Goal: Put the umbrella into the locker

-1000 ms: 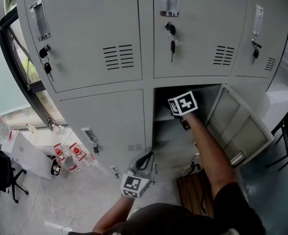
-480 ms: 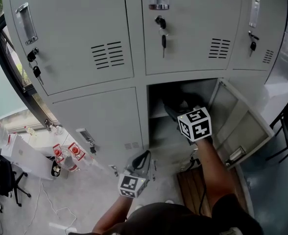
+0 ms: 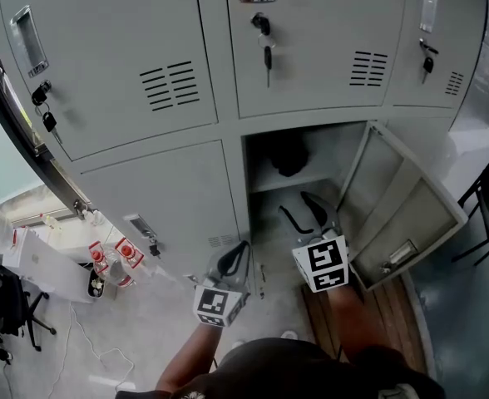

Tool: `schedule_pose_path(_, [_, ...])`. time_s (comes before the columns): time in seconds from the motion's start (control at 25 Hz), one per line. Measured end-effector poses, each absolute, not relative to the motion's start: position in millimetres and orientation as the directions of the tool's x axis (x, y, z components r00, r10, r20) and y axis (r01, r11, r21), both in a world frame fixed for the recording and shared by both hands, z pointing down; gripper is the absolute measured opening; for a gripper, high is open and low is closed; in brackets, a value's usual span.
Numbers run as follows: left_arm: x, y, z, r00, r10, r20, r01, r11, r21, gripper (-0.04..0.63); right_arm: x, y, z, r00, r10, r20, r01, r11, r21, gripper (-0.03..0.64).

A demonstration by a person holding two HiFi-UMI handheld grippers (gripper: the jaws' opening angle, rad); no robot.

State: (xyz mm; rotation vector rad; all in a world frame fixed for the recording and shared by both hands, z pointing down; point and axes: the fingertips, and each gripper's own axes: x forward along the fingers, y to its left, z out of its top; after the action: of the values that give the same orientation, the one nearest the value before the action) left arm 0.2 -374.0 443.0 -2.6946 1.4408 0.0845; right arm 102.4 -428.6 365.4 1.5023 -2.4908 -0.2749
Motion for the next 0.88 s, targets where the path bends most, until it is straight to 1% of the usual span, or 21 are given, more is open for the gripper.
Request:
schedule_pose_path(0.16, [-7, -376, 434, 0.545, -0.832, -0.107, -0.839, -0.542, -0.060, 0.005, 107, -419, 371, -0.436, -0.898, 0.054, -0.870, 0.436, 0.231, 0.127])
schedule_pose_path(0.28, [-13, -378, 425, 0.539, -0.835, -0.113, -0.842, -0.535, -0.062, 0.005, 112, -412, 375, -0.411, -0.911, 0.026, -0.892, 0.408, 0.195, 0.081])
schedule_pose_path(0.36, [-12, -377, 423, 0.538, -0.836, -0.109, -0.843, -0.536, -0.055, 0.005, 114, -407, 386, -0.405, -0.913, 0.036, -0.901, 0.406, 0.152, 0.057])
schedule_pose_path(0.44, [-10, -375, 423, 0.538, -0.834, -0.120, -0.843, -0.535, -0.060, 0.005, 116, -399, 398, -0.406, -0.913, 0.047, -0.905, 0.408, 0.121, 0.013])
schedule_pose_path(0.48, [-8, -373, 423, 0.540, -0.833, -0.122, -0.841, -0.537, -0.059, 0.005, 116, -395, 403, -0.406, -0.913, 0.045, -0.906, 0.408, 0.112, 0.005])
schedule_pose_path(0.72, [3, -367, 429, 0.553, -0.825, -0.114, -0.833, -0.552, -0.045, 0.005, 124, -382, 417, -0.375, -0.927, 0.024, -0.919, 0.375, 0.121, 0.005])
schedule_pose_path(0.88, [7, -368, 429, 0.556, -0.822, -0.120, -0.830, -0.555, -0.046, 0.005, 128, -380, 418, -0.377, -0.926, 0.020, -0.919, 0.376, 0.121, 0.003])
